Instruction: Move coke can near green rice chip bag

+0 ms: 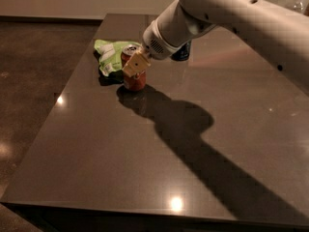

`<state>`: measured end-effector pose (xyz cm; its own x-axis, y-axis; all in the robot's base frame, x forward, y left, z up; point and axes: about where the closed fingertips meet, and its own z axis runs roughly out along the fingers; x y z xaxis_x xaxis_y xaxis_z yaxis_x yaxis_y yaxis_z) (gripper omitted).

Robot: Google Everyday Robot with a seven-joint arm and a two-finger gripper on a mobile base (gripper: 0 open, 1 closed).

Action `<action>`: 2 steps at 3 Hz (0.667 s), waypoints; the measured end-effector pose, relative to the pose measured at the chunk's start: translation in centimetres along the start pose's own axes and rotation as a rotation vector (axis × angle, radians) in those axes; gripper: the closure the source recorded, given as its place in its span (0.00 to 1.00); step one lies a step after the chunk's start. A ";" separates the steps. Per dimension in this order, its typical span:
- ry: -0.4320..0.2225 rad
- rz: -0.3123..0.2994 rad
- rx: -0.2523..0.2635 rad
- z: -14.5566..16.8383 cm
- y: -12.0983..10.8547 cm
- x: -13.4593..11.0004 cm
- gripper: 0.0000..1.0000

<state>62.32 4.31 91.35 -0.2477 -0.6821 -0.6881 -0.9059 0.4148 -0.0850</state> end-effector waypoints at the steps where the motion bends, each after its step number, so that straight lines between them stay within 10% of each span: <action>1: 0.004 -0.019 -0.001 0.2 -0.2 0.2 0.18; 2: 0.010 -0.037 -0.019 0.3 -0.1 0.7 0.00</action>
Offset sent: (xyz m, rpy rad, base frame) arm -0.0006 -0.0129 -0.0134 -0.0278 0.0013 0.0710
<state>62.37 3.94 90.67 -0.2169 -0.7032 -0.6771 -0.9209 0.3775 -0.0970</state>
